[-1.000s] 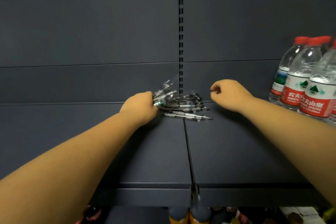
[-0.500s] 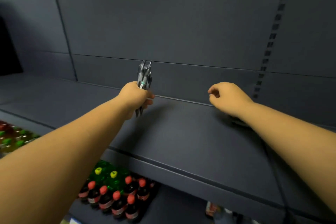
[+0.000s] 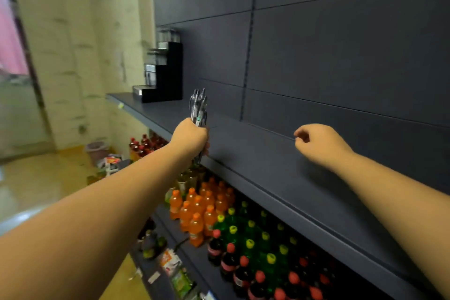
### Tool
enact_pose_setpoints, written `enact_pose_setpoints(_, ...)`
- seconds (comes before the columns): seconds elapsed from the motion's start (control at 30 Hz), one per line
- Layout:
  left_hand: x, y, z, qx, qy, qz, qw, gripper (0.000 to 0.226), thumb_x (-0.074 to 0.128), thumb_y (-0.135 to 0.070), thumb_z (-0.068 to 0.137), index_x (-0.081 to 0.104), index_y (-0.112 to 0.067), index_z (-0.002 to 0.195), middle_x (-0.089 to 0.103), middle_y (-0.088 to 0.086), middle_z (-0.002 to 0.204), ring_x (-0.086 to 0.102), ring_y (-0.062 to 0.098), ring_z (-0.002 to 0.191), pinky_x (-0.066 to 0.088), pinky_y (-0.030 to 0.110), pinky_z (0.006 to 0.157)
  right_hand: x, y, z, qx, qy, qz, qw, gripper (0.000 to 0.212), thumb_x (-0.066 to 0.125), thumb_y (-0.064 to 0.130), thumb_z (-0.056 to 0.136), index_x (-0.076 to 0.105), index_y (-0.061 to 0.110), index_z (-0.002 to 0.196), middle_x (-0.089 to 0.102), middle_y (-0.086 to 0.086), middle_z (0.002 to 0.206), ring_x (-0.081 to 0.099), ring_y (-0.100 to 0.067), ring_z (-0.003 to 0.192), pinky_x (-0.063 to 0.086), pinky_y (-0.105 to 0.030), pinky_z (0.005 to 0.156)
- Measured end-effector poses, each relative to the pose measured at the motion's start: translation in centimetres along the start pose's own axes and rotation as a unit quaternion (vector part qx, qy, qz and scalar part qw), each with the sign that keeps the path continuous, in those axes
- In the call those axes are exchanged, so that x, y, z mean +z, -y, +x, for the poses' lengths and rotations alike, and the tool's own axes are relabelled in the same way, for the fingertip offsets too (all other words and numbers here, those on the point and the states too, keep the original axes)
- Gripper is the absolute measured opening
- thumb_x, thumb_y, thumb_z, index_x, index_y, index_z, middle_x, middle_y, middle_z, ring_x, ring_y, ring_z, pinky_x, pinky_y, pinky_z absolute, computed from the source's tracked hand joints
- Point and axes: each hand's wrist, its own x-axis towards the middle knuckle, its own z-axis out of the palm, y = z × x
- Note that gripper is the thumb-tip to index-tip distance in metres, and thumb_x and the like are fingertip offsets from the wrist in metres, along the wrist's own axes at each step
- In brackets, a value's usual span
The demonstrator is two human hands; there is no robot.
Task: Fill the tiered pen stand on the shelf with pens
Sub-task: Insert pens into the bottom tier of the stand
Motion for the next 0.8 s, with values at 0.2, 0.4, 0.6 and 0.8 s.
enact_pose_setpoints(0.2,-11.0,5.2,2.5,-0.014,-0.079,0.099,0.992,0.016,0.055,-0.015,0.096,0.051,-0.013,0.080,0.052,0.007,0.066,0.051,0.020,0.057,0.041,0.029,0.050,8.1,11.4,5.4,-0.098,0.055,0.008,0.994,0.030,0.053,0.023,0.097,0.068,0.019,0.123,0.068,0.000,0.124,0.062,-0.023,0.111,0.052,-0.037,0.094)
enact_pose_setpoints(0.4,-19.2,10.5,6.5,-0.073,-0.151,0.103,0.980,0.016,0.057,-0.014,0.087,0.048,-0.012,0.075,0.049,0.011,0.059,0.047,0.025,0.050,0.040,0.034,0.052,14.5,21.0,11.0,-0.183,0.075,0.028,0.980,0.030,0.052,0.024,0.099,0.067,0.019,0.125,0.066,0.000,0.126,0.061,-0.021,0.112,0.052,-0.036,0.092)
enact_pose_setpoints(0.6,-24.8,14.7,14.7,-0.101,-0.176,0.088,0.975,0.015,0.063,-0.019,0.091,0.057,-0.005,0.089,0.052,0.013,0.065,0.048,0.022,0.046,0.042,0.029,0.044,20.3,27.2,18.9,-0.217,0.070,0.037,0.973,0.029,0.052,0.025,0.098,0.068,0.020,0.123,0.067,0.001,0.120,0.063,-0.021,0.107,0.054,-0.040,0.092)
enact_pose_setpoints(0.8,-29.6,16.5,25.0,-0.096,-0.196,0.112,0.970,0.011,0.061,-0.013,0.092,0.054,-0.009,0.084,0.055,0.013,0.067,0.052,0.025,0.055,0.047,0.036,0.055,25.6,32.0,30.2,-0.198,0.066,0.055,0.976,0.026,0.054,0.028,0.098,0.068,0.021,0.118,0.068,0.000,0.113,0.063,-0.021,0.100,0.055,-0.039,0.087)
